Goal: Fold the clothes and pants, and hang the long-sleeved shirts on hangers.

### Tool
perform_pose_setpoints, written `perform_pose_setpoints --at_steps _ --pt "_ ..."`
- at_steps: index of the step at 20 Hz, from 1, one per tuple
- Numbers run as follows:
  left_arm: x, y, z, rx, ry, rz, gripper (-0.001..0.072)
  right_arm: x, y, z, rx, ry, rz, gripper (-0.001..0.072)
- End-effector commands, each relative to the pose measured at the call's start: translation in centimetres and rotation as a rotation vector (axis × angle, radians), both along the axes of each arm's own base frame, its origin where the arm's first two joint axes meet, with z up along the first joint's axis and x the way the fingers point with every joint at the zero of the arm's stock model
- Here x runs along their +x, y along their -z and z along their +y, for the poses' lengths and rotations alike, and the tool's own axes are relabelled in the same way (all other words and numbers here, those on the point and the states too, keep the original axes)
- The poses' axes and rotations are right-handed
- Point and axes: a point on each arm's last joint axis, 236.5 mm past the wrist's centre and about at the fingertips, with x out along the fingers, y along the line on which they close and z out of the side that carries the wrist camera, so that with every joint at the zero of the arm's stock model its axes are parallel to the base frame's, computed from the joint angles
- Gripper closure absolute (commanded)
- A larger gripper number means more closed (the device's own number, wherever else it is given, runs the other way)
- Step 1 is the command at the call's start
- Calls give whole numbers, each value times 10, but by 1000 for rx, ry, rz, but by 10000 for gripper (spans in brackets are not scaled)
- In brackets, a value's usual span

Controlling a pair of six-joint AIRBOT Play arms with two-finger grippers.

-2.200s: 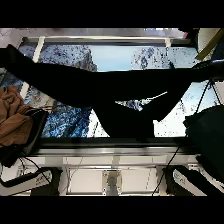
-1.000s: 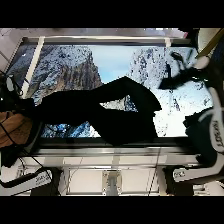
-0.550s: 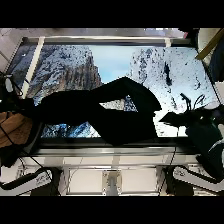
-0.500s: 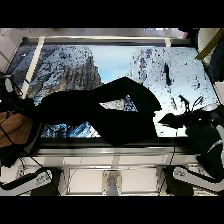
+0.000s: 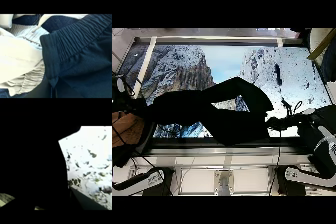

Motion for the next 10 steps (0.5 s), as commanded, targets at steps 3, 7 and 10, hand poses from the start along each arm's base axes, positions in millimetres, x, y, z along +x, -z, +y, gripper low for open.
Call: perform_pose_setpoints --at_steps 3,7,10 --pt "1 0 0 1 1 -2 698 -2 6 14 -23 -60 -8 320" --pt "0 0 0 3 21 5 698 -14 -11 40 63 -134 26 703" --pt "-9 -10 3 26 45 21 698 -28 -58 44 164 -233 53 703"
